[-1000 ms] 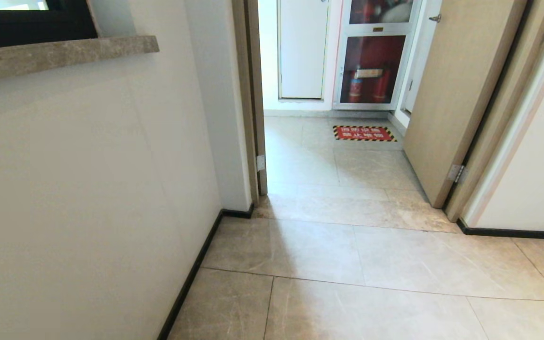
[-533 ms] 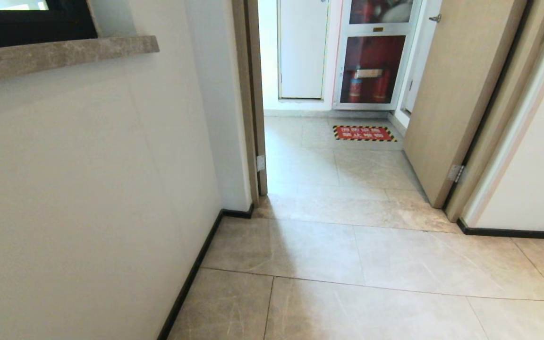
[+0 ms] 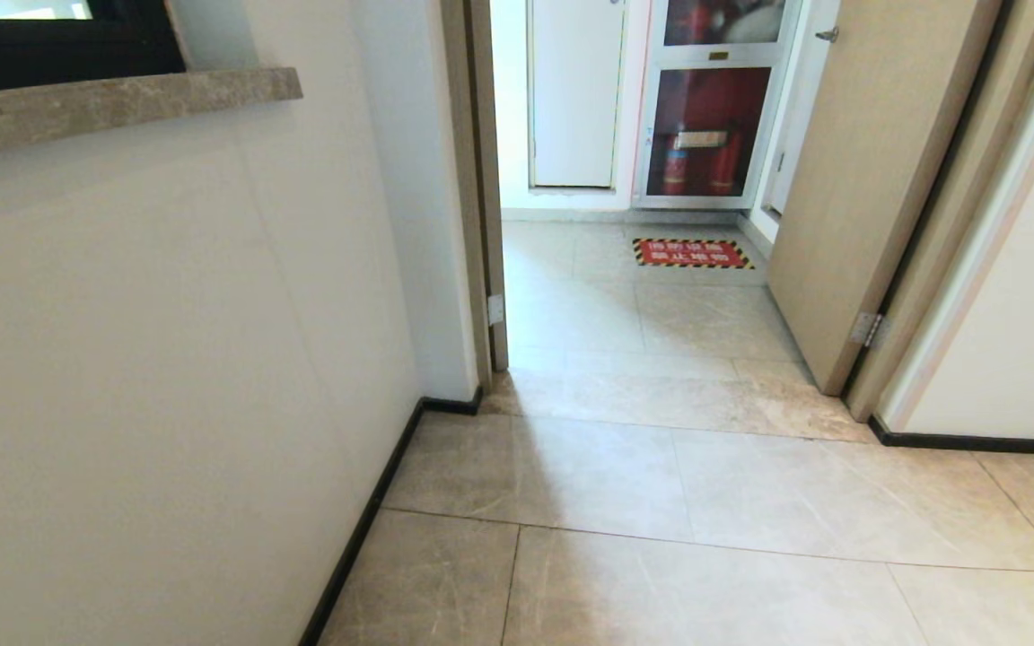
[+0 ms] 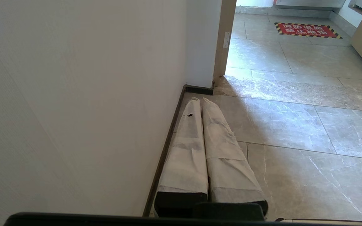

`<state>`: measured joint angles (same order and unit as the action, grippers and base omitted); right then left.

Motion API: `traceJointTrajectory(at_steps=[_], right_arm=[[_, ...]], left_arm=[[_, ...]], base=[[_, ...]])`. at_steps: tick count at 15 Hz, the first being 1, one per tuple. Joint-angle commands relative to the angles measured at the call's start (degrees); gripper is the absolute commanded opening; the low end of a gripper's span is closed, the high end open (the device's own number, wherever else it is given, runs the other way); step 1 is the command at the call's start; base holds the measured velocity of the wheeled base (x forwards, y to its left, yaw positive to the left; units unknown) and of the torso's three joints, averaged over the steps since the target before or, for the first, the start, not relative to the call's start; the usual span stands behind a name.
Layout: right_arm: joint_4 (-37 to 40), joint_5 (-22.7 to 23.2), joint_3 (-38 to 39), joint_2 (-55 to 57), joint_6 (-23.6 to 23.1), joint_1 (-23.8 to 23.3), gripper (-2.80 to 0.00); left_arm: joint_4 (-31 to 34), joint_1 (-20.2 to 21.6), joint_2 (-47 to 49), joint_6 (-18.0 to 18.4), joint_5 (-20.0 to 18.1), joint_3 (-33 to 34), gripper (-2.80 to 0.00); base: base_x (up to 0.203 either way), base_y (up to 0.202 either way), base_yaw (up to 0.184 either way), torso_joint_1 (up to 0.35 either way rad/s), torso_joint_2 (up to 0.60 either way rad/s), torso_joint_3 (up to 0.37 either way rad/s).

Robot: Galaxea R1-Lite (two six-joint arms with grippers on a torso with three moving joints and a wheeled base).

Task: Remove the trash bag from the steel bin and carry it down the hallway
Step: Put the trash bag at the door

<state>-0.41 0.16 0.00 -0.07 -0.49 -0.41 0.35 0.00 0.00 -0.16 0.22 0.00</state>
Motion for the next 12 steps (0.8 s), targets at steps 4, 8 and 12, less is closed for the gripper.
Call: traceJointTrajectory(at_steps=[4, 8, 12], right_arm=[[-0.02, -0.07, 0.00, -0.01, 0.05, -0.02, -2.80], [0.06, -0.07, 0.00, -0.01, -0.04, -0.02, -2.80], [0.01, -0.02, 0.00, 0.00, -0.04, 0.04, -2.80]], left_arm=[[0.00, 0.00, 0.00, -0.11, 0.04, 0.00, -2.80], [0.00, 0.00, 0.00, -0.11, 0.04, 0.00, -2.80], [0.00, 0.00, 0.00, -0.11, 0.04, 0.00, -2.80]], base=[[0.000, 0.000, 0.000, 0.000, 0.00, 0.000], [0.000, 0.000, 0.000, 0.000, 0.00, 0.000], [0.000, 0.000, 0.000, 0.000, 0.00, 0.000]])
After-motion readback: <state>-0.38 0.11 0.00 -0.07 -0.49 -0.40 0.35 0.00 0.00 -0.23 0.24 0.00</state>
